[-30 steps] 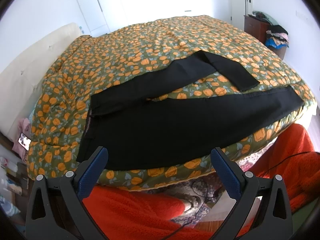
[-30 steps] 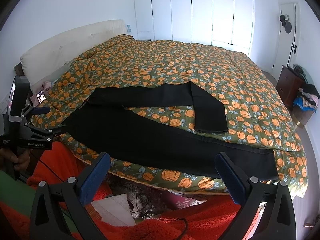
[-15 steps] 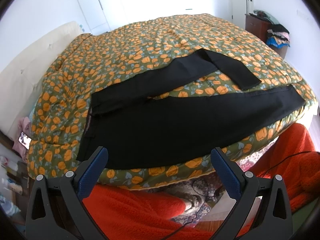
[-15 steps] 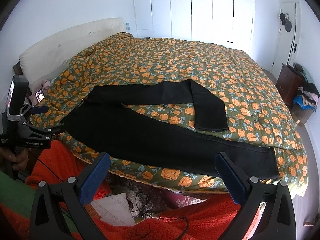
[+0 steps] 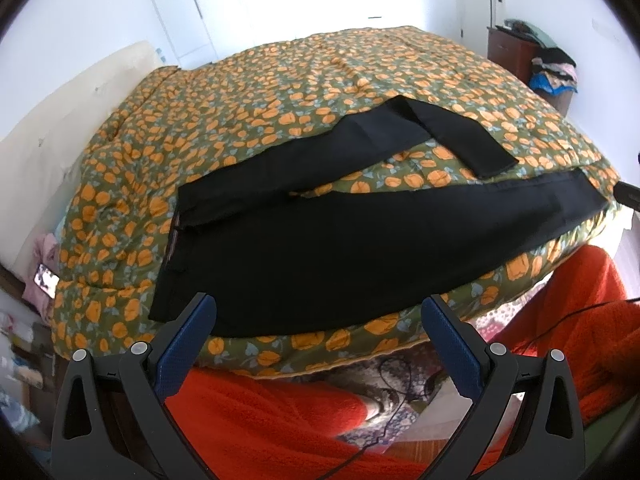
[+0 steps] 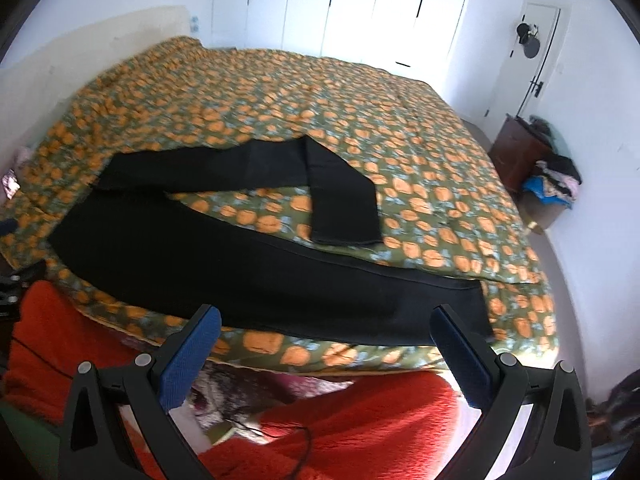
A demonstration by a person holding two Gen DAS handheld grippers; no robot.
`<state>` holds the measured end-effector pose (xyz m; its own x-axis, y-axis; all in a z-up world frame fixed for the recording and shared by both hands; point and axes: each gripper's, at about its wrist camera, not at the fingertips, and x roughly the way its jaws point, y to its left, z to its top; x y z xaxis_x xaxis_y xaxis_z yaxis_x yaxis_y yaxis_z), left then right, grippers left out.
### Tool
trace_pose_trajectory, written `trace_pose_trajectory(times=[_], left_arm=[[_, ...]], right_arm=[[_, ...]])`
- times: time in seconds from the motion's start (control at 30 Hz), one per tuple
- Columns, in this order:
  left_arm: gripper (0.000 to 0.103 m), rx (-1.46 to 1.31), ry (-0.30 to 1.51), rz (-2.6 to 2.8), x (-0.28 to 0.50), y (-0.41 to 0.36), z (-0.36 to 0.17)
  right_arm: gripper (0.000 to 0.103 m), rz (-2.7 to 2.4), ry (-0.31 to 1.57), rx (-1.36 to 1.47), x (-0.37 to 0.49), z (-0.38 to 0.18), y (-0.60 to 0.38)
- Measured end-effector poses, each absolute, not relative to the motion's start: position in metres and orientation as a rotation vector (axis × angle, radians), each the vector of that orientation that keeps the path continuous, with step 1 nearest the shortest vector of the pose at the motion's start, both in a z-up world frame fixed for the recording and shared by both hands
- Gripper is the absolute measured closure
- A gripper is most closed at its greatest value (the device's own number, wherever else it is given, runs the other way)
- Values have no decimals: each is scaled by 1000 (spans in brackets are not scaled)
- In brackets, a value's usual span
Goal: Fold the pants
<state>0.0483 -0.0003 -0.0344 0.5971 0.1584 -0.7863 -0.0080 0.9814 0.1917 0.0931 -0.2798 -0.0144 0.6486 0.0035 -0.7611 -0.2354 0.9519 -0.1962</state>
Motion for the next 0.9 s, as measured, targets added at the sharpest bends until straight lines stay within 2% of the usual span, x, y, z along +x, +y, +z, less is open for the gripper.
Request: trace_pose_trajectory(times=[0.9], left_arm=[[1,218,878,109,31,-14,-25]], right_arm=[[0,23,831,-402,81,-16,-278]])
